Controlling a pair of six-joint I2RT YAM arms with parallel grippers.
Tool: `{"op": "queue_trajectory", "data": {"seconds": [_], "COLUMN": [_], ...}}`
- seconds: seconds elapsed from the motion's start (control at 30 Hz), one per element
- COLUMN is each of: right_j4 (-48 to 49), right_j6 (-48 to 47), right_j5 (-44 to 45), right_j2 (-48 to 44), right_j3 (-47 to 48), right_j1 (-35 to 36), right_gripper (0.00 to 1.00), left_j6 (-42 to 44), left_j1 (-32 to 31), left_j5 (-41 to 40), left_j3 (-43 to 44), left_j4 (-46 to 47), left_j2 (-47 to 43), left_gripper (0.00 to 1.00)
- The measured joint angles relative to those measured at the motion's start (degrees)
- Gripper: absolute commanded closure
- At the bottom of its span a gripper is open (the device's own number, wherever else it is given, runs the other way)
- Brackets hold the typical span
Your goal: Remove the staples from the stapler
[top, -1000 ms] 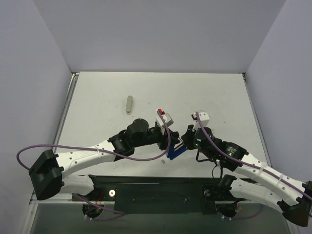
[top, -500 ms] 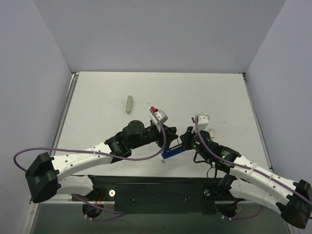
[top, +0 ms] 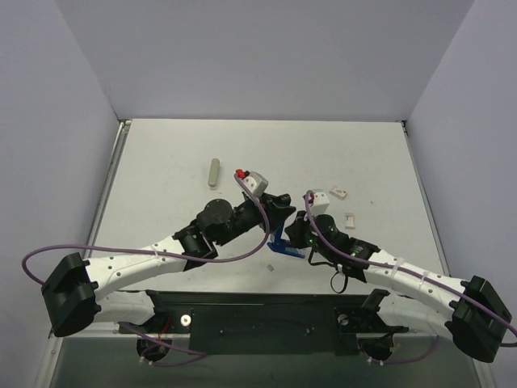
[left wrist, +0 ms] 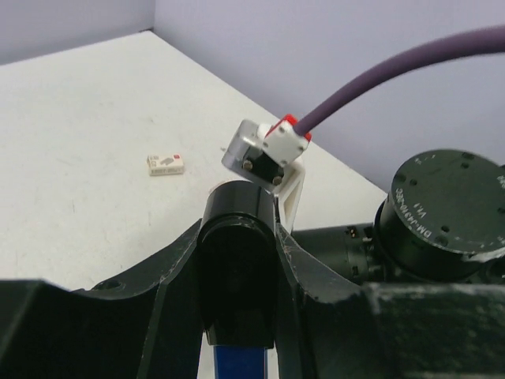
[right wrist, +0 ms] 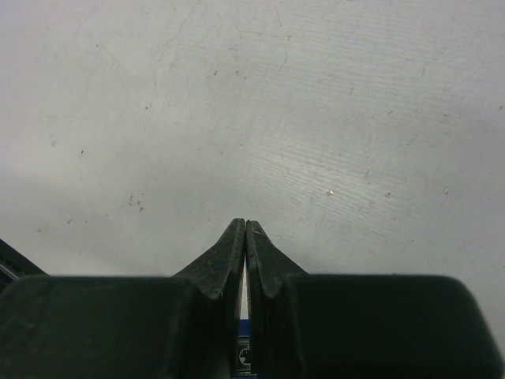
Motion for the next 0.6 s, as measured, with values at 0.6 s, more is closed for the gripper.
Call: {"op": "queue_trajectory", "data": {"seconds": [0.6], "right_j4": [5.62], "right_j6": [2.62], "right_j5": [-3.06], "right_j2": [3.28], "right_j3": [0.13], "right_j1": [-0.63], "right_gripper": [1.00], "left_j6": [2.75], "left_j1": [0.02], "left_j5": [-10.88], "left_j3": [0.35], "left_j4": [7.15], "left_j2": [6.43], "left_gripper": [1.00]}}
